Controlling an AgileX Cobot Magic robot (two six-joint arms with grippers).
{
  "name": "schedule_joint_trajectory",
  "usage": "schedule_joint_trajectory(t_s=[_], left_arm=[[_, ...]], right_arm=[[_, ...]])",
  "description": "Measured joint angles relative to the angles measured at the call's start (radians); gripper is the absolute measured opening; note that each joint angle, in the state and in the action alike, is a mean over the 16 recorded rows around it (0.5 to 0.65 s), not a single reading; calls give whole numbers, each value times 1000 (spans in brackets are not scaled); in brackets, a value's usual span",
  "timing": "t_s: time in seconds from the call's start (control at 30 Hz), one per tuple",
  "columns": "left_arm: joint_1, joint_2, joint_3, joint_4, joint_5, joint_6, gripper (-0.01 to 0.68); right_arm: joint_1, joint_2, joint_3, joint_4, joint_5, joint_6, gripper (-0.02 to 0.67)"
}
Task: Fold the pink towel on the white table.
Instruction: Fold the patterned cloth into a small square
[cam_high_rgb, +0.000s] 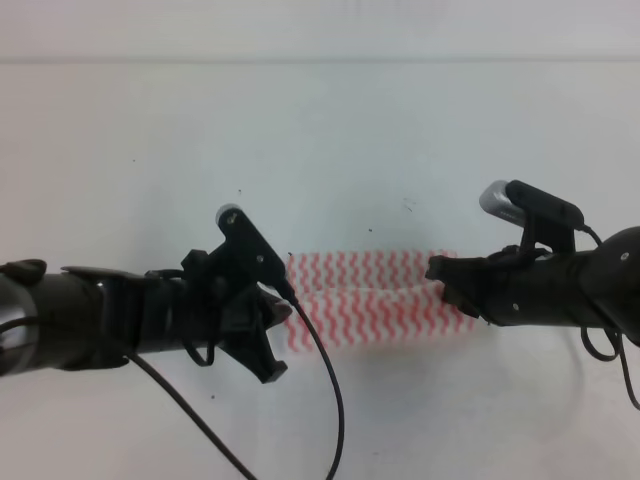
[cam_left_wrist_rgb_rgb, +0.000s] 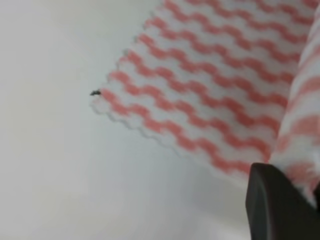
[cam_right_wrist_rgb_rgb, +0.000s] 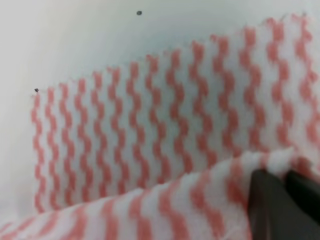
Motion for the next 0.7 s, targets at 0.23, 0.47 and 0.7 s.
schedule_joint_trajectory(t_s=[0.23, 0.47, 0.7], left_arm=[[0, 30, -39, 10, -17, -4, -4], [0, 69, -71, 24, -27, -8, -4], [0, 88, -82, 15, -29, -9, -4]], right_arm=[[-22, 17, -29, -6, 15, 0, -16], [-41, 46, -58, -13, 35, 0, -16], [-49, 81, -85, -24, 54, 0, -16]])
